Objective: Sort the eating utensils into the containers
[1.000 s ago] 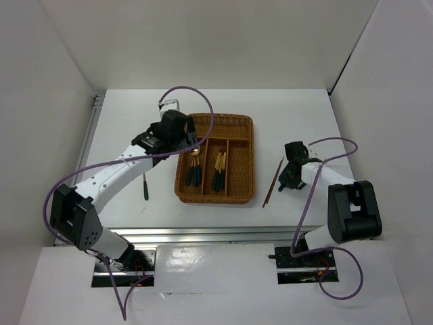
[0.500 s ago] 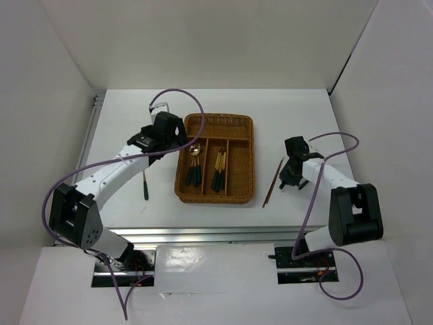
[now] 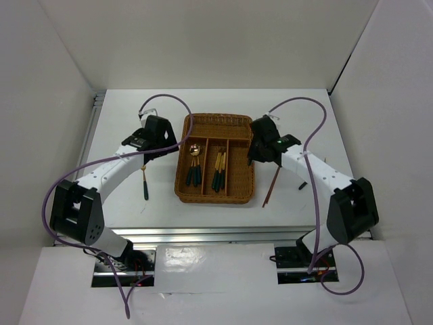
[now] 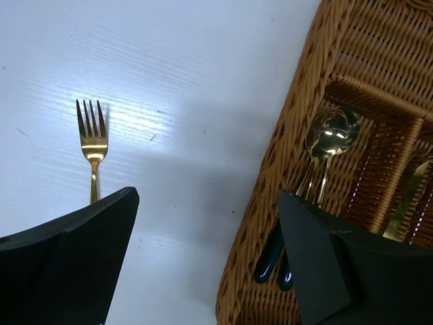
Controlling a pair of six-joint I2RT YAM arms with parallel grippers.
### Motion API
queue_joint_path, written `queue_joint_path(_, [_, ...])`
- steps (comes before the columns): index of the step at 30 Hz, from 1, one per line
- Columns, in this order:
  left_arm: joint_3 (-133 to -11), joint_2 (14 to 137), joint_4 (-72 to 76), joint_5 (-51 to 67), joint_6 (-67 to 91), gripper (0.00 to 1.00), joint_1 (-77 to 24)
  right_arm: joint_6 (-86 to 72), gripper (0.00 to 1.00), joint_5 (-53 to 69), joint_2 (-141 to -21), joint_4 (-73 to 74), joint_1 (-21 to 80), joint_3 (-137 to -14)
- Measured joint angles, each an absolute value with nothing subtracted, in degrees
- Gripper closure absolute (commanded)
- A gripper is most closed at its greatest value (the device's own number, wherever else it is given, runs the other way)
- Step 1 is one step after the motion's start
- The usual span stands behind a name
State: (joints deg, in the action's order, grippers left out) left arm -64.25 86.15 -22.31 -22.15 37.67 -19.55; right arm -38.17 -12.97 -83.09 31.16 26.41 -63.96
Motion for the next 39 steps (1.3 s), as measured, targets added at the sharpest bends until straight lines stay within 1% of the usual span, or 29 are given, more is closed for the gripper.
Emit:
queue_joint_path(6, [-62.6,86.1,-21.5,-21.1,37.6,0.01,-18.3,-36.5,0.95,-12.8,-90.1,30.8,30.2,-67.8])
queue_joint_path(14, [-62.3,86.2,-21.1,-20.2,37.5,0.01,-17.4,-35.0,0.95,-11.1,-93.3,29.7,31.9,-70.5])
queue_joint_path(20, [-62.3,86.2,-20.9,-19.9,37.5,0.01,-16.7,-36.1,0.95,-10.2,-95.1,30.6,34.7,-70.3])
queue_joint_path(22, [-62.1,86.2,-20.6,-19.9,37.5,0.01,-16.3,-36.7,0.92,-9.9,-95.2,31.1,35.5,-69.6])
queue_joint_path(25, [-61.6,86.3,-20.5,-19.9,37.5,0.01,-15.7,-37.6,0.92,-9.5,-95.2,31.4,36.2,-68.6])
queue_joint_path(35, [-58.0,86.4,-19.9,-20.8,37.7,0.02,-15.4,-40.1,0.92,-9.9,-95.8,33.2,36.2,-66.9])
queue_joint_path(39, [-54.8,84.3,-20.3,-21.3,38.3,0.03,-15.4,-41.1,0.79,-9.8,-95.9,34.5,36.2,-65.1])
